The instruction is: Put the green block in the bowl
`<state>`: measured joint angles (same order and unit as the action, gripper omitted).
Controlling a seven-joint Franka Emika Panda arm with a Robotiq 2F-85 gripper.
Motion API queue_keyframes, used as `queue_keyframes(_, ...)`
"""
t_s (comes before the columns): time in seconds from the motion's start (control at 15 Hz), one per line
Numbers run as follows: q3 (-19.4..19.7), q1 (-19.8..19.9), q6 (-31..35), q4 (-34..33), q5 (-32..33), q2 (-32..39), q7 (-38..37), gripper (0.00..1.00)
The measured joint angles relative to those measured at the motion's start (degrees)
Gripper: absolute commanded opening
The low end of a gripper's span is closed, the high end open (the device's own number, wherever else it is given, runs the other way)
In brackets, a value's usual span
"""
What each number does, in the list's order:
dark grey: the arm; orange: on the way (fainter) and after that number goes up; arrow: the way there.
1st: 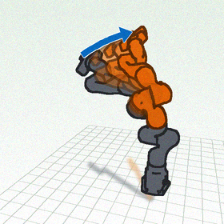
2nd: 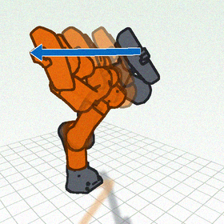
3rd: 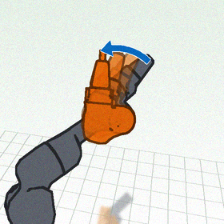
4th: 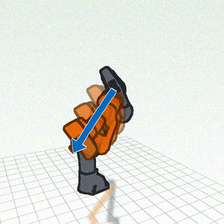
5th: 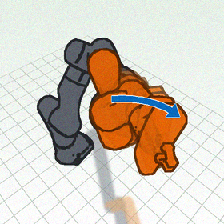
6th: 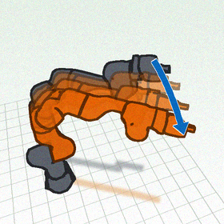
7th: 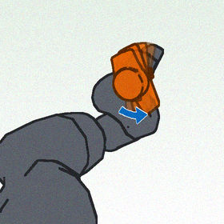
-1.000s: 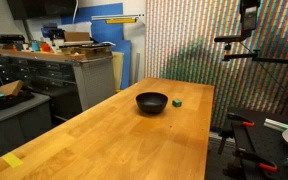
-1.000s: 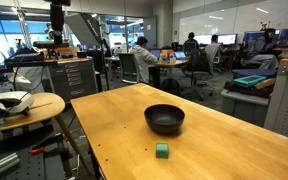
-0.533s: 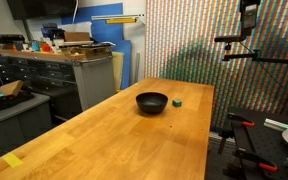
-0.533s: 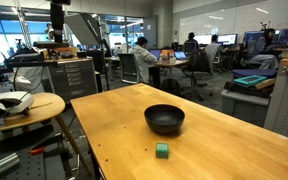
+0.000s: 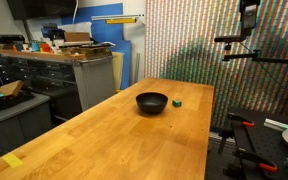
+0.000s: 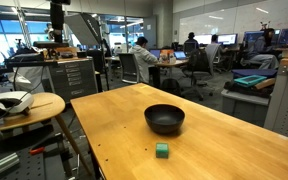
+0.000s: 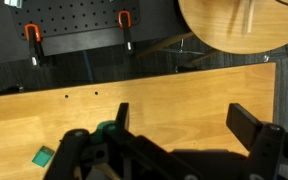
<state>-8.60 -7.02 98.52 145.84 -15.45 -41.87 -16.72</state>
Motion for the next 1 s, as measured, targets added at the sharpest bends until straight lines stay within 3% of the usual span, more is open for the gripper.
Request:
queue_keyframes(0.47,-0.4,0.0,2.4,0.3,-0.3,0.0,0.1,1.0)
queue_keyframes(1.0,-3.1,-0.4,11.0,-0.4,-5.9,-0.7,-1.0,1.0)
